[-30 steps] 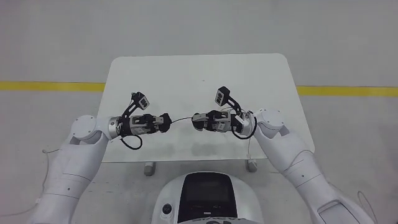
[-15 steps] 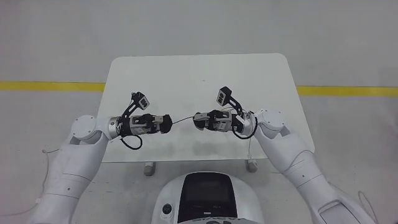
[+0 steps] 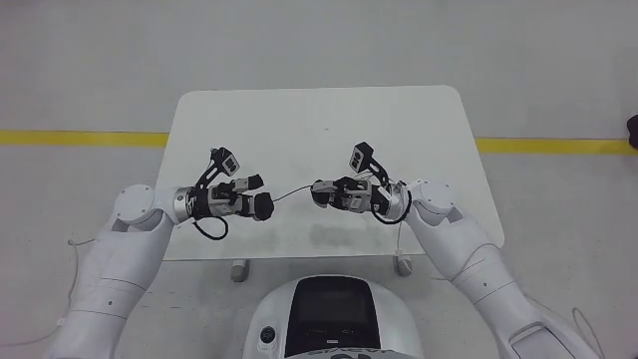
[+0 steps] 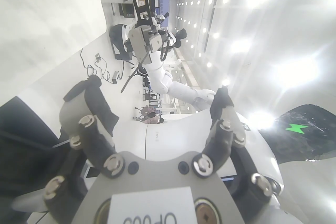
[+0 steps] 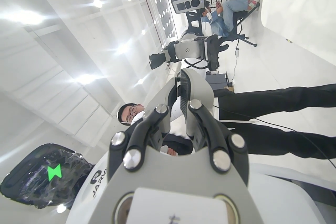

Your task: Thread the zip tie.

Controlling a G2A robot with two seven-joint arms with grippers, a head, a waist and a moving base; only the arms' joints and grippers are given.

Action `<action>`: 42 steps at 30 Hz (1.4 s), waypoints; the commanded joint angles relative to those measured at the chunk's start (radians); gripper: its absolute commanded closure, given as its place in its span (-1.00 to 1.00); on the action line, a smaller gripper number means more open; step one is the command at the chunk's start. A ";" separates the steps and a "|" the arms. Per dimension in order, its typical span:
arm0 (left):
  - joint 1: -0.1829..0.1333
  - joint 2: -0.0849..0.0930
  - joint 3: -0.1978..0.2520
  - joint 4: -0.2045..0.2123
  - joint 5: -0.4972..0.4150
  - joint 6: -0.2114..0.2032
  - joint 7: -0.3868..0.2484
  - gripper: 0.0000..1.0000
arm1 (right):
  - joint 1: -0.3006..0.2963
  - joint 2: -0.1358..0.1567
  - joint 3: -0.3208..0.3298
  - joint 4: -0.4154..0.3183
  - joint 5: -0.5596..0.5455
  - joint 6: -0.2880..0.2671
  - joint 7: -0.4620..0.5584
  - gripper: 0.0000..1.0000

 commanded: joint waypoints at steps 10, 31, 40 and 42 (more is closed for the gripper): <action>-0.015 -0.004 0.058 0.018 -0.123 -0.008 -0.010 -1.00 | -0.017 -0.015 -0.029 -0.015 0.123 -0.018 0.024 1.00; -0.033 -0.001 0.123 -0.007 -0.149 -0.017 0.031 -1.00 | -0.020 -0.028 -0.064 -0.042 0.109 -0.051 -0.046 1.00; -0.035 0.003 0.128 -0.006 -0.155 -0.018 0.030 -1.00 | -0.018 -0.028 -0.066 -0.055 0.097 -0.055 -0.049 1.00; -0.037 0.004 0.132 -0.005 -0.156 -0.019 0.029 -1.00 | -0.018 -0.028 -0.071 -0.058 0.089 -0.047 -0.047 1.00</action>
